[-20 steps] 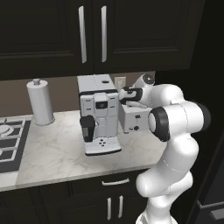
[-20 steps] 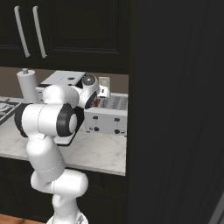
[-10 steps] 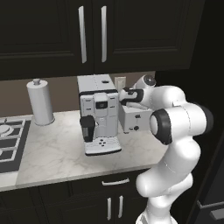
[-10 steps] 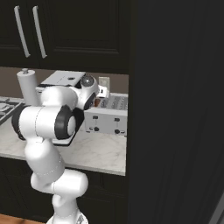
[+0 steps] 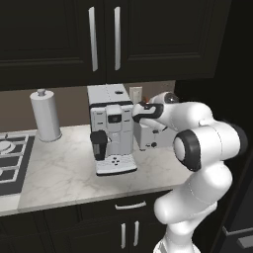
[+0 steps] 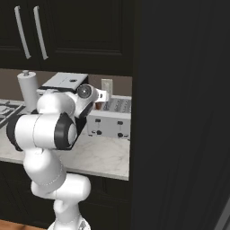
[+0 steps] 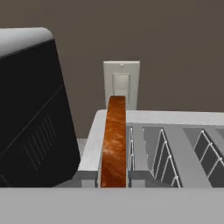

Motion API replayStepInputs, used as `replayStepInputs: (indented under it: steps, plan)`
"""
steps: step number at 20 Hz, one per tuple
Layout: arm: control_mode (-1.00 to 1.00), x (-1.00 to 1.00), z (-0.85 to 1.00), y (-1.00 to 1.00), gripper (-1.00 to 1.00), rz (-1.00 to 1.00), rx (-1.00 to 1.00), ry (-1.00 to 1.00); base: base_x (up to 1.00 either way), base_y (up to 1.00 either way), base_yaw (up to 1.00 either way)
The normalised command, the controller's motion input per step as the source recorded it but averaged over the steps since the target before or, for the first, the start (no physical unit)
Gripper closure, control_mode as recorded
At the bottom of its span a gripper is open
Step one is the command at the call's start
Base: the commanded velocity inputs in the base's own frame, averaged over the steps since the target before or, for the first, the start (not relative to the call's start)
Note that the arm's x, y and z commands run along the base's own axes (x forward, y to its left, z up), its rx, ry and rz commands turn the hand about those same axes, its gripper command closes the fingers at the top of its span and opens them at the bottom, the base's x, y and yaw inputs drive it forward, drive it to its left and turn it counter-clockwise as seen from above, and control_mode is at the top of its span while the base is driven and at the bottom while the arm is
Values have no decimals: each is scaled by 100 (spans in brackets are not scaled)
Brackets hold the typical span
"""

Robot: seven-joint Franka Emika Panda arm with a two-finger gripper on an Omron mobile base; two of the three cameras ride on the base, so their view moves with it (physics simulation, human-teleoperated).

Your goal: Start the toaster. Once the lever pops up, take the bread to the plate on the dining counter.

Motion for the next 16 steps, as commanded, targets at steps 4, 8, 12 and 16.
replayStepInputs:
  steps: [4, 8, 12, 16]
  plan:
    - [-100, -20, 49, 0, 100, 0, 0, -7, 0, 0, 0]
    - [-100, -11, 61, -3, 100, 0, 0, -1, 0, 0, 0]
    - [-100, -11, 57, -1, 100, 0, 0, 0, 0, 0, 0]
    - [-100, -32, 40, 0, 100, 0, 0, 0, 0, 0, 0]
